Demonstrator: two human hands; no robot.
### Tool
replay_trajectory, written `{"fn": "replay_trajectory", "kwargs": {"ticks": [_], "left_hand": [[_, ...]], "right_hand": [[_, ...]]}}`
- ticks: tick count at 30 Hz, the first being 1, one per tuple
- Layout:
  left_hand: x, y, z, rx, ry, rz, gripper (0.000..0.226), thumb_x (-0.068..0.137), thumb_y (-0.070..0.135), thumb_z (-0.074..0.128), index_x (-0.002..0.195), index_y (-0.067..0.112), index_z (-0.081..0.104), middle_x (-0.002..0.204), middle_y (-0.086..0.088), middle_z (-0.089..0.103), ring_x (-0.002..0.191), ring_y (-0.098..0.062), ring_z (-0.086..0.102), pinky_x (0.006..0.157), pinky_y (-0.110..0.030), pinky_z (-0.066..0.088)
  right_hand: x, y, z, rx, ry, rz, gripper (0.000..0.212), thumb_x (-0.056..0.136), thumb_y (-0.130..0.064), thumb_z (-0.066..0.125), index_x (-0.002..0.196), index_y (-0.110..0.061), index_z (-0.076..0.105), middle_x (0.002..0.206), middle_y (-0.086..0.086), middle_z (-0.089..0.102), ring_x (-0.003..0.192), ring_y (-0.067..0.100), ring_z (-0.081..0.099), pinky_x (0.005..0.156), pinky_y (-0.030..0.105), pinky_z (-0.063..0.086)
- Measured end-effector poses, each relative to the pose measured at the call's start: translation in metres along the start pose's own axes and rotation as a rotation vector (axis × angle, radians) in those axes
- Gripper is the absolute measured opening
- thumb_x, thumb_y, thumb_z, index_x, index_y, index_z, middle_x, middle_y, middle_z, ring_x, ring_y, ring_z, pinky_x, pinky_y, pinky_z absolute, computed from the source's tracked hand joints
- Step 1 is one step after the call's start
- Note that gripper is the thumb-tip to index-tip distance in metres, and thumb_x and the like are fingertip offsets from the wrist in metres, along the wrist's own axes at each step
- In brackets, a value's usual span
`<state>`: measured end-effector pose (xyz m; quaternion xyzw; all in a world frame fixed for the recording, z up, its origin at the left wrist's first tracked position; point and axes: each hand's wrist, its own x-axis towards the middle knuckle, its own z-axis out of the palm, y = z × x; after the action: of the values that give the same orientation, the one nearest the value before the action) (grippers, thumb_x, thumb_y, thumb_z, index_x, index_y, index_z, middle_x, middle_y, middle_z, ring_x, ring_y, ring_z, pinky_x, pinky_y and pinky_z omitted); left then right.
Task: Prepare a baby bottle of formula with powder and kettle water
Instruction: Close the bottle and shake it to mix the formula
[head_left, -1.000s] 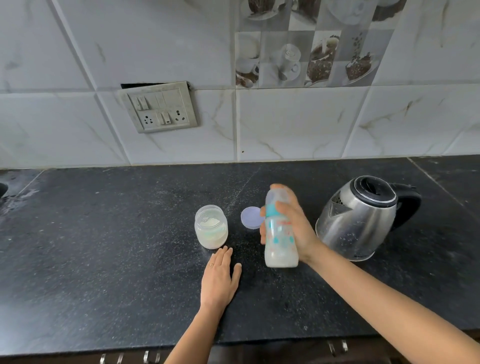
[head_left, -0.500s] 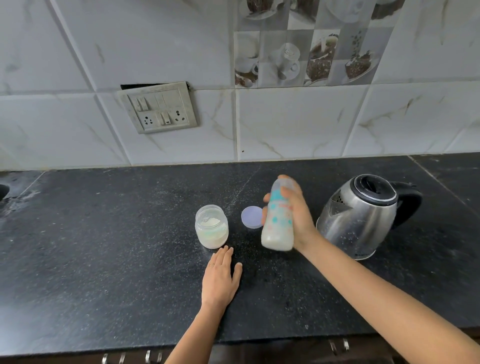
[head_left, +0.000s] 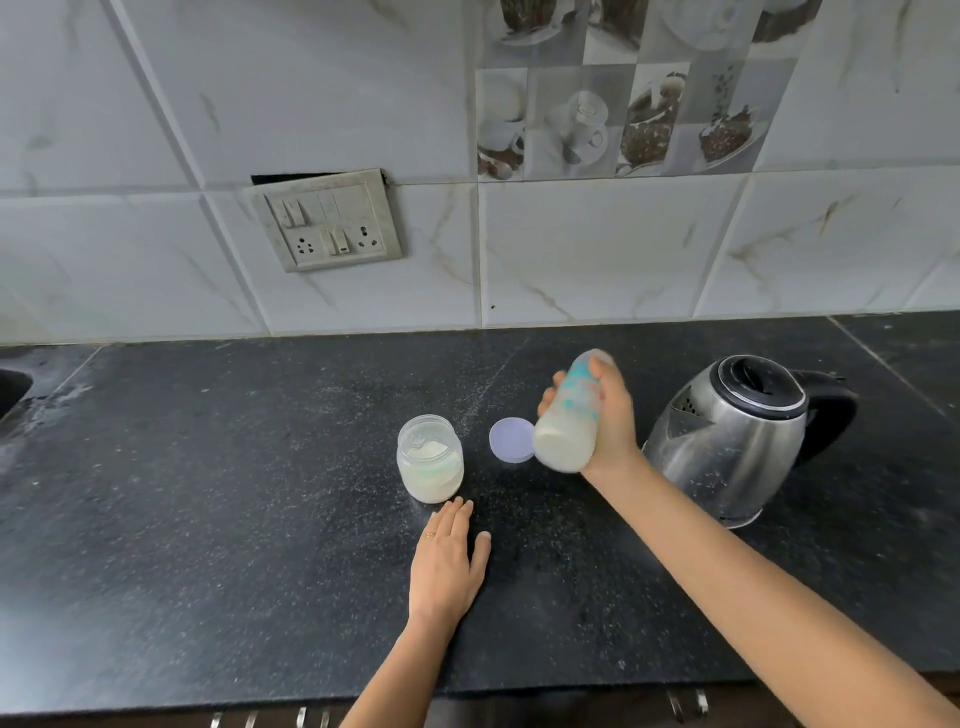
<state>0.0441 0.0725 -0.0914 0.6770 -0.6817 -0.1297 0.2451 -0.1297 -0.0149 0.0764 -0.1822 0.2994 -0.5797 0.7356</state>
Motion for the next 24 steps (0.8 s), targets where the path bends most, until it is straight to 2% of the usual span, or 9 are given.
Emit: {"fn": "replay_trajectory", "kwargs": {"ticks": [2,4,6,10,13,16,17,21,24], "left_hand": [[0.0,-0.001,0.0,0.003,0.0,0.001,0.051,0.097,0.04,0.044,0.141,0.015,0.043,0.148,-0.001,0.041,0.14,-0.015,0.029,0.115,-0.022,0.01],[0.0,-0.001,0.001,0.008,-0.001,0.0,0.051,0.097,0.04,0.044,0.141,0.015,0.042,0.148,0.0,0.04,0.14,-0.014,0.029,0.114,-0.02,0.008],[0.0,-0.002,0.0,0.005,0.002,-0.001,0.051,0.097,0.04,0.043,0.142,0.016,0.042,0.148,0.001,0.04,0.14,-0.014,0.028,0.114,-0.02,0.008],[0.0,-0.002,0.001,0.007,0.007,0.004,0.051,0.097,0.041,0.043,0.142,0.016,0.042,0.149,0.002,0.04,0.14,-0.013,0.028,0.114,-0.019,0.007],[0.001,-0.001,0.001,0.005,0.001,0.004,0.051,0.097,0.041,0.043,0.142,0.016,0.042,0.148,0.001,0.04,0.14,-0.013,0.028,0.113,-0.019,0.006],[0.002,-0.002,0.001,0.011,-0.007,0.01,0.051,0.097,0.042,0.042,0.142,0.016,0.042,0.148,0.001,0.04,0.14,-0.013,0.028,0.114,-0.02,0.008],[0.002,-0.002,0.001,0.012,-0.008,0.008,0.051,0.097,0.042,0.042,0.142,0.017,0.042,0.148,0.001,0.04,0.14,-0.013,0.028,0.115,-0.021,0.01],[0.002,-0.003,0.001,0.008,-0.003,0.006,0.051,0.097,0.041,0.043,0.141,0.016,0.042,0.148,0.001,0.041,0.14,-0.014,0.029,0.115,-0.022,0.011],[0.0,-0.002,0.0,0.01,-0.003,0.012,0.051,0.097,0.041,0.042,0.141,0.016,0.042,0.148,0.001,0.04,0.14,-0.014,0.029,0.115,-0.021,0.009]], "right_hand": [[-0.018,0.016,-0.004,-0.244,-0.169,0.061,0.021,0.085,-0.029,0.06,0.102,-0.018,0.055,0.075,0.01,0.06,0.054,0.025,0.057,0.053,0.031,0.052],[-0.027,0.022,-0.01,-0.416,-0.332,0.101,0.038,0.08,-0.025,0.065,0.115,-0.028,0.052,0.083,0.013,0.062,0.056,0.03,0.059,0.053,0.037,0.053],[-0.021,0.015,-0.004,-0.301,-0.258,0.056,0.037,0.082,-0.024,0.063,0.116,-0.027,0.049,0.084,0.014,0.059,0.055,0.028,0.059,0.051,0.035,0.052],[0.002,-0.005,0.005,0.055,0.012,-0.002,0.021,0.089,-0.034,0.055,0.099,-0.015,0.053,0.076,0.006,0.056,0.053,0.019,0.056,0.052,0.026,0.051],[-0.012,0.009,0.001,-0.12,-0.128,0.065,0.019,0.08,-0.032,0.065,0.094,-0.02,0.064,0.074,0.008,0.06,0.051,0.023,0.058,0.051,0.03,0.051],[-0.021,0.02,-0.008,-0.368,-0.293,0.094,0.041,0.074,-0.029,0.071,0.112,-0.033,0.057,0.082,0.011,0.064,0.057,0.029,0.06,0.053,0.037,0.052],[-0.018,0.018,-0.005,-0.324,-0.245,0.06,0.046,0.074,-0.028,0.071,0.116,-0.03,0.053,0.081,0.011,0.063,0.057,0.027,0.061,0.053,0.036,0.052],[0.015,-0.005,0.009,0.094,0.079,-0.015,0.028,0.085,-0.033,0.059,0.104,-0.013,0.055,0.081,0.006,0.055,0.056,0.019,0.057,0.054,0.027,0.052],[0.013,-0.003,0.009,0.053,0.071,0.016,0.033,0.084,-0.036,0.06,0.108,-0.014,0.054,0.08,0.006,0.057,0.058,0.019,0.058,0.055,0.027,0.052]]}}
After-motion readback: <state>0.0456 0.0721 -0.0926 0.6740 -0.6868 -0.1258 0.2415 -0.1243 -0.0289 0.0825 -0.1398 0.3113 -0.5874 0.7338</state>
